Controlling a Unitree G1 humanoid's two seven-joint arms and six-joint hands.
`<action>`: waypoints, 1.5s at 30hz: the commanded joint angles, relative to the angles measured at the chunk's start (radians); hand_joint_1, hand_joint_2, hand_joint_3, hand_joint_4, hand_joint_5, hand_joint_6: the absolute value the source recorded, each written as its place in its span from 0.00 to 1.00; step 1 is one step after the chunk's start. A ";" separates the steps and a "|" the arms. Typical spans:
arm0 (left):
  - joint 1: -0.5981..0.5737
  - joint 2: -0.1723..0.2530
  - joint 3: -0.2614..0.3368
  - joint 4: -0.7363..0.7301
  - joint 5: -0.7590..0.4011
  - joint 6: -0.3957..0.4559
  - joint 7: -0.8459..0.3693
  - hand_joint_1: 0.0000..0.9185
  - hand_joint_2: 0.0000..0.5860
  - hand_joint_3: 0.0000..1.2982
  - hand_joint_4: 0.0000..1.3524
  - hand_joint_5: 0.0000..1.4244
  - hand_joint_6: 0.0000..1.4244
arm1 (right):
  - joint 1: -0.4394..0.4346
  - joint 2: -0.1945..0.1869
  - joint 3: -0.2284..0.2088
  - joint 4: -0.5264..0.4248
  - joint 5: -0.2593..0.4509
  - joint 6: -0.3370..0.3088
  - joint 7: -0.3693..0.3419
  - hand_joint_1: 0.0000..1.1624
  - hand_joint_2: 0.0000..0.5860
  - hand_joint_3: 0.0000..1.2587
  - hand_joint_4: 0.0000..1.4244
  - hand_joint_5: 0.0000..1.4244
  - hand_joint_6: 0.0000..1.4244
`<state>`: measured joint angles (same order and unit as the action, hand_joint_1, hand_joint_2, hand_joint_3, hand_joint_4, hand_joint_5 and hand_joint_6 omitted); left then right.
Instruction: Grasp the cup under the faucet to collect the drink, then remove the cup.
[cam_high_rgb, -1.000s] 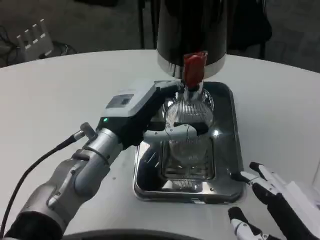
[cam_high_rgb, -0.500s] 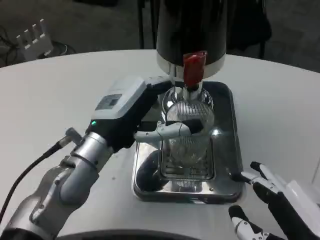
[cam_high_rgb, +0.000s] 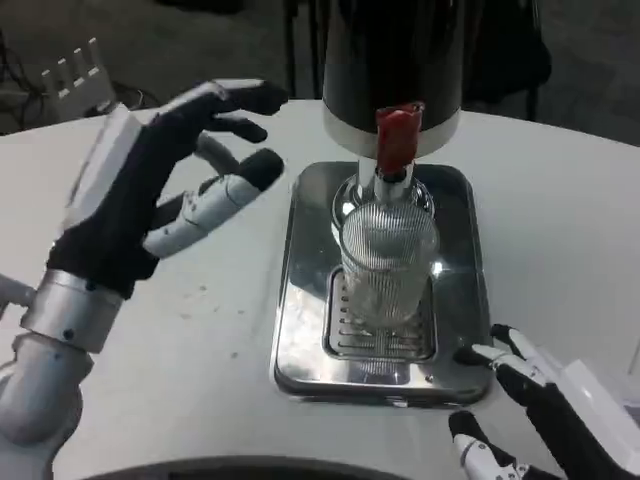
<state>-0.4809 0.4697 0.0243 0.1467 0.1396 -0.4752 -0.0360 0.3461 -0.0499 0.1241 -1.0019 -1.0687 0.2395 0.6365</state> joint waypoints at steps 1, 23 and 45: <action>-0.034 -0.024 0.014 -0.079 -0.132 0.103 -0.105 0.03 0.20 0.27 0.24 0.28 0.41 | 0.008 -0.002 0.002 -0.004 0.001 0.000 0.009 0.25 0.89 0.15 0.01 0.03 0.09; -0.289 -0.071 -0.041 -0.027 -0.307 0.470 -0.472 0.00 0.21 0.21 0.15 0.21 0.27 | 0.061 0.000 -0.009 -0.029 0.022 -0.012 -0.022 0.26 0.89 0.15 0.02 0.03 0.09; -0.354 -0.022 -0.156 0.161 -0.149 0.356 -0.619 0.00 0.23 0.20 0.16 0.21 0.26 | 0.001 -0.006 -0.017 0.006 0.102 0.014 -0.021 0.23 0.84 0.15 0.04 0.07 0.11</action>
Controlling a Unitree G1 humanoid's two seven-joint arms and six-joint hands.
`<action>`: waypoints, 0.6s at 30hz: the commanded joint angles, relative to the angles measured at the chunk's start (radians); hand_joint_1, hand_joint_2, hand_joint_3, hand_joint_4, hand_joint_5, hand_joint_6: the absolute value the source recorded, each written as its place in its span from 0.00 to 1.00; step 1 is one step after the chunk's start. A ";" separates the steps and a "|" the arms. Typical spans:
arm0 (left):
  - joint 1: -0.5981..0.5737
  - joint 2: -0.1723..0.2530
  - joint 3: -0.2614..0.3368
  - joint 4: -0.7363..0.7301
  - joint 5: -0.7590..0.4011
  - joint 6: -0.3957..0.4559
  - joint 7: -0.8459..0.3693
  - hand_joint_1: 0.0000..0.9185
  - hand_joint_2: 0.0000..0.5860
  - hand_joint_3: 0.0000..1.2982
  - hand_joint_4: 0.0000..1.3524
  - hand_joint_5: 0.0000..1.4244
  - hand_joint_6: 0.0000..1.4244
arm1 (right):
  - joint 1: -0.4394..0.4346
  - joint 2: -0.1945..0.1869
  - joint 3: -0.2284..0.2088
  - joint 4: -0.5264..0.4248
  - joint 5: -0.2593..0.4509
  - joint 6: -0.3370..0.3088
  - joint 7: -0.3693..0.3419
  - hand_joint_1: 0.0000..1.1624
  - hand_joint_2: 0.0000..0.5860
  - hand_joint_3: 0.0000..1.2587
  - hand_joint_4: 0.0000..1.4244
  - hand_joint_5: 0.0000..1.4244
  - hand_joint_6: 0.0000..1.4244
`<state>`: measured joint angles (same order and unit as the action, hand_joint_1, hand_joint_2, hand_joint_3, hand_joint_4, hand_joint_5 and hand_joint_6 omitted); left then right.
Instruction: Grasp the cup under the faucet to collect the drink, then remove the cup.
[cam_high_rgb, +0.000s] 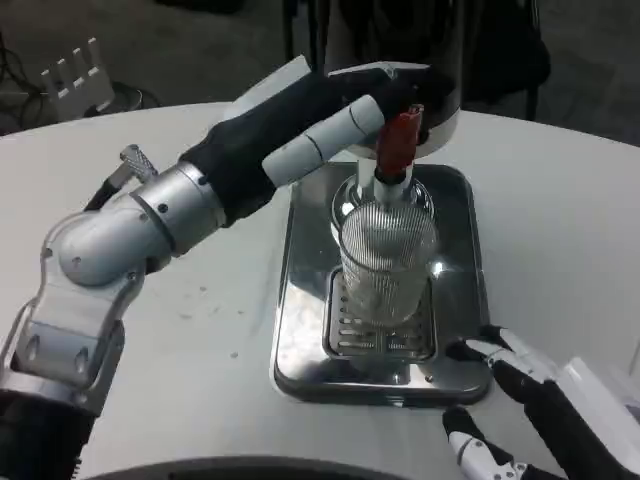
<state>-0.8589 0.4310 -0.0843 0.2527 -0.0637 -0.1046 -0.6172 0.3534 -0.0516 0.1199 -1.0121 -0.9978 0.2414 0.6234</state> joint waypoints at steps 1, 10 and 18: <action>0.022 0.017 -0.052 0.068 0.060 -0.025 -0.039 0.00 0.23 0.20 0.15 0.21 0.26 | -0.009 -0.004 -0.016 0.019 0.047 0.016 -0.010 0.22 0.84 0.15 0.05 0.07 0.11; -0.005 0.031 -0.096 0.145 0.134 -0.127 -0.037 0.00 0.22 0.19 0.13 0.19 0.24 | -0.057 0.024 -0.071 0.050 0.254 0.118 -0.046 0.29 0.60 0.09 0.05 0.13 0.16; -0.012 0.061 -0.130 0.155 0.213 -0.217 -0.014 0.00 0.22 0.19 0.12 0.17 0.22 | -0.153 0.023 -0.062 0.101 0.372 0.173 -0.111 0.40 0.47 0.06 0.04 0.12 0.16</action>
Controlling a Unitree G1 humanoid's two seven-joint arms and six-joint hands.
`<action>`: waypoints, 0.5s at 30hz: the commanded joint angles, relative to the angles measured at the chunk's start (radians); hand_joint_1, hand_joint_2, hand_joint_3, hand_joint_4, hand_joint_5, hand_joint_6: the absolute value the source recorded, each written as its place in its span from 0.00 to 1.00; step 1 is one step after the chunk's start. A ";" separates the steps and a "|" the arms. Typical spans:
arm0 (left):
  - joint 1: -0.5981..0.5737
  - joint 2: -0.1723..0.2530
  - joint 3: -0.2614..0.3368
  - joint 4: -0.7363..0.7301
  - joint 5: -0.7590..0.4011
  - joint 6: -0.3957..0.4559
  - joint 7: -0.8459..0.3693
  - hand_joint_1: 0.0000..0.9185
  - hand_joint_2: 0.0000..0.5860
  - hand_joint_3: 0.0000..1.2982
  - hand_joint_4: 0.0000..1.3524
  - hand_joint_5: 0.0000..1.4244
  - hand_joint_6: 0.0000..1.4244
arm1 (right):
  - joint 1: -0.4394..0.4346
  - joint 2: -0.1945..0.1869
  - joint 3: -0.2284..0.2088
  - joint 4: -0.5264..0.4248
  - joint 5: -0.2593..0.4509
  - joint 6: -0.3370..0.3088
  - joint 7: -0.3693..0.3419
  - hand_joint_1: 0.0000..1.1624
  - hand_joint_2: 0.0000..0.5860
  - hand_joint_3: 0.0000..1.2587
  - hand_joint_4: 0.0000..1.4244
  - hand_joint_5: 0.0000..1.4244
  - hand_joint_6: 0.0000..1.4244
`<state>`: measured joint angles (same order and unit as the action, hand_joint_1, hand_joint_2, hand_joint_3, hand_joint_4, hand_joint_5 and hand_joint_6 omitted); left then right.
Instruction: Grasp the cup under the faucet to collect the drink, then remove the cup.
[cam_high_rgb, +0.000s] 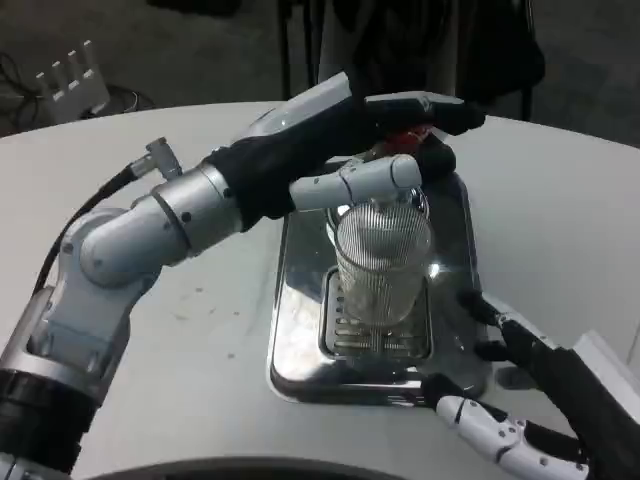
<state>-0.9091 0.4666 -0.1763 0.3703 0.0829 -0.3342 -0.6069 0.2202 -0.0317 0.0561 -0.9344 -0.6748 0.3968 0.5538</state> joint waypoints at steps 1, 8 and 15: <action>0.038 0.027 -0.039 0.037 0.071 0.009 -0.023 0.00 0.22 0.19 0.12 0.17 0.22 | -0.029 0.000 -0.001 0.034 0.061 0.012 -0.059 0.41 0.46 0.05 0.04 0.14 0.17; 0.035 0.037 -0.038 0.031 0.089 -0.009 -0.019 0.00 0.24 0.20 0.12 0.16 0.22 | -0.085 -0.034 -0.013 0.130 0.144 -0.013 -0.157 0.50 0.39 0.02 0.05 0.14 0.17; 0.035 0.046 -0.042 0.018 0.105 -0.010 -0.017 0.00 0.23 0.20 0.12 0.16 0.22 | -0.192 -0.070 -0.037 0.283 0.236 -0.041 -0.243 0.56 0.37 0.01 0.04 0.12 0.16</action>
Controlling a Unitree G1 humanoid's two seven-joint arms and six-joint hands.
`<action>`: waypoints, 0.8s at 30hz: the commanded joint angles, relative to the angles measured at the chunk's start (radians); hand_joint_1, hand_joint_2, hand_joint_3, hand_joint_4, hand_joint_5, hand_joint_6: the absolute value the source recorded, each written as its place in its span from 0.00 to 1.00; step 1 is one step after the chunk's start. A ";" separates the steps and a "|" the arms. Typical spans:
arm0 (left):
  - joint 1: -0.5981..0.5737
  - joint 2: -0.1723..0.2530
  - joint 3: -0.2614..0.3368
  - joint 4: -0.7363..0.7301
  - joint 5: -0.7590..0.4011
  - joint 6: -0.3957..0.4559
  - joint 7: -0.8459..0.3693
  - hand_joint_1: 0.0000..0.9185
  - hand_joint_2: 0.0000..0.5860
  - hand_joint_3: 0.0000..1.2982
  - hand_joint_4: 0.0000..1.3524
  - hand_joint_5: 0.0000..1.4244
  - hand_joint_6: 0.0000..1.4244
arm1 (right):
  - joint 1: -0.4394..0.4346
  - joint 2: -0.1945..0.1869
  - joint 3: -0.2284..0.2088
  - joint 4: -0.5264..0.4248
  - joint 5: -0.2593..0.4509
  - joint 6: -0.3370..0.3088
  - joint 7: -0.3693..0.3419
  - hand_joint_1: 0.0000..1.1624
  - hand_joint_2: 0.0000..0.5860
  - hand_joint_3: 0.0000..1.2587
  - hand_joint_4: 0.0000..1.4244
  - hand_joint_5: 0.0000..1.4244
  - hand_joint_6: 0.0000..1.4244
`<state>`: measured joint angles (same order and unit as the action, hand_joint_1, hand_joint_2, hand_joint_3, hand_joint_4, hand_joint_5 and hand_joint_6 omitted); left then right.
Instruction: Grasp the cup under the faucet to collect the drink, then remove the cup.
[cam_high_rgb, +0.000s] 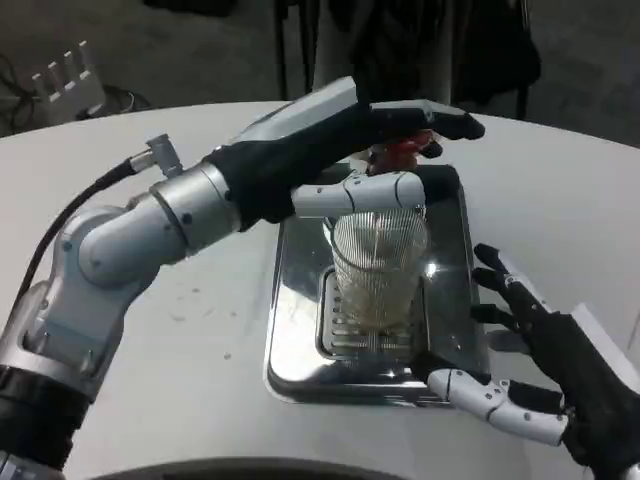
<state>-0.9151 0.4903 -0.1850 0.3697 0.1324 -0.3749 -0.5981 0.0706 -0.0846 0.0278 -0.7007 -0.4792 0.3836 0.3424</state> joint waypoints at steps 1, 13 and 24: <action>0.041 0.024 -0.032 0.014 0.055 0.032 -0.027 0.00 0.23 0.20 0.12 0.16 0.22 | -0.050 -0.021 -0.008 0.058 0.046 -0.031 -0.043 0.56 0.37 0.01 0.03 0.12 0.16; 0.052 0.041 -0.028 -0.033 0.048 0.057 -0.032 0.00 0.23 0.20 0.12 0.15 0.22 | -0.161 -0.069 0.037 0.182 0.078 -0.068 -0.104 0.56 0.37 0.02 0.03 0.14 0.17; 0.071 0.067 -0.021 -0.101 0.036 0.094 -0.038 0.00 0.23 0.20 0.12 0.14 0.22 | -0.252 -0.077 0.067 0.306 0.083 -0.104 -0.183 0.56 0.37 0.04 0.05 0.15 0.16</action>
<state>-0.8913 0.5332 -0.1894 0.2650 0.1339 -0.3102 -0.6009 -0.1665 -0.1666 0.0825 -0.4168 -0.3964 0.3042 0.1880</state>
